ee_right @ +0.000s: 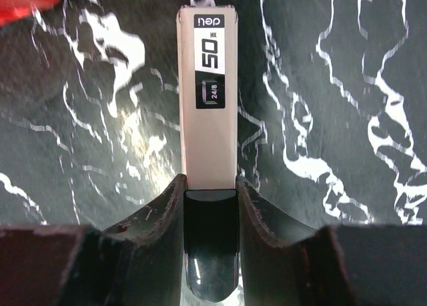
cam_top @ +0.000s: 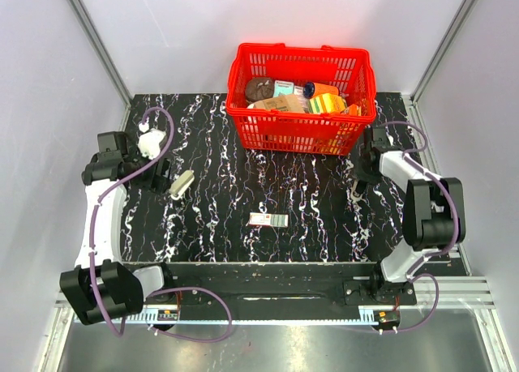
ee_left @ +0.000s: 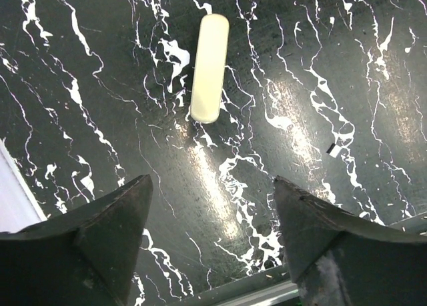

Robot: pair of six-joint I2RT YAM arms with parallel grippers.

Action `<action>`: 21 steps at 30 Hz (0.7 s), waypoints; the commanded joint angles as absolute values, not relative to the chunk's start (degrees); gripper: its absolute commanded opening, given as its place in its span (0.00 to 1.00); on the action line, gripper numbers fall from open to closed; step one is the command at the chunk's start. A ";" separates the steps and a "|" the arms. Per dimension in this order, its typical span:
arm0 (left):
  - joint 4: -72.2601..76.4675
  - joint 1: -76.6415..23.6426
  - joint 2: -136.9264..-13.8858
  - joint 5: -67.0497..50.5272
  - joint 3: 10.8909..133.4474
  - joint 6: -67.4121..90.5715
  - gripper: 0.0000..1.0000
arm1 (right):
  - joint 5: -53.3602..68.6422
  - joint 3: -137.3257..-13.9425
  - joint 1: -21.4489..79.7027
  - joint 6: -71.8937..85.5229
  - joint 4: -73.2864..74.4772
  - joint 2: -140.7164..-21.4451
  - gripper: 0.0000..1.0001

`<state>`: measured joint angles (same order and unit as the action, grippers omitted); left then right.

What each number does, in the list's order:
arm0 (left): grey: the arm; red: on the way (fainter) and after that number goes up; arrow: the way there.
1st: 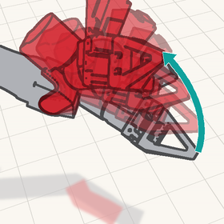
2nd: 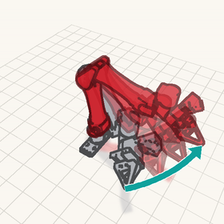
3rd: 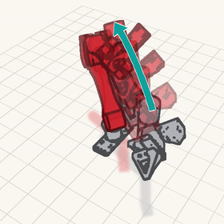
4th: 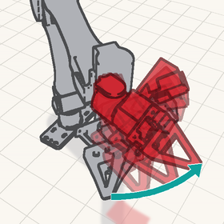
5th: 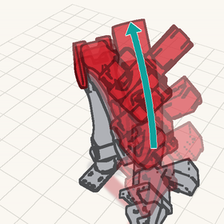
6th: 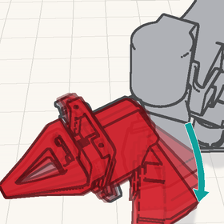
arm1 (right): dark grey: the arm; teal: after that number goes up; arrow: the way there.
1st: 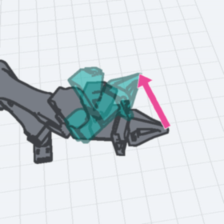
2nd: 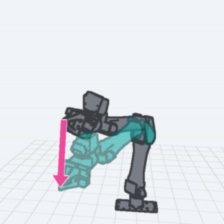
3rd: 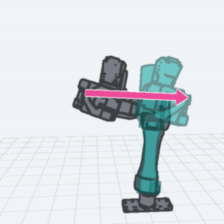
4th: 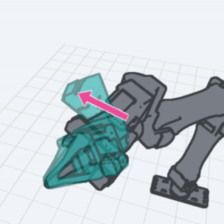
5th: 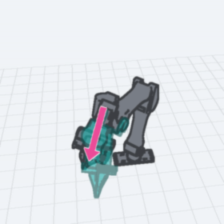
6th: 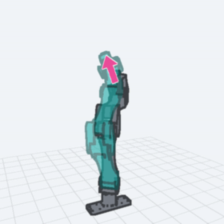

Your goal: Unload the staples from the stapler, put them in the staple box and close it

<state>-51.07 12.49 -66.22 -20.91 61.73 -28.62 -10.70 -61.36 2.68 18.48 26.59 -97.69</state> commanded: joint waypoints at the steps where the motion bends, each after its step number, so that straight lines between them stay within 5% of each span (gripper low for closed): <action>1: -50.72 12.83 -65.48 -22.94 64.95 -28.39 0.86 | -8.18 -56.44 2.99 22.58 27.77 -88.26 0.11; 2: -50.36 13.44 -65.57 -22.85 64.86 -27.43 0.99 | -7.83 -55.73 3.25 23.46 27.60 -85.89 0.10; 12: -57.91 25.83 -74.27 -36.19 70.92 -26.89 0.99 | -8.61 -55.89 20.80 31.10 30.76 -72.08 0.06; 19: -56.78 23.30 -68.56 -37.62 68.38 -27.60 0.99 | -9.31 -60.37 36.97 37.52 26.12 -75.92 0.05; 21: -56.87 20.76 -67.07 -37.79 67.24 -28.30 0.91 | -10.37 -63.88 42.33 38.41 24.00 -79.69 0.05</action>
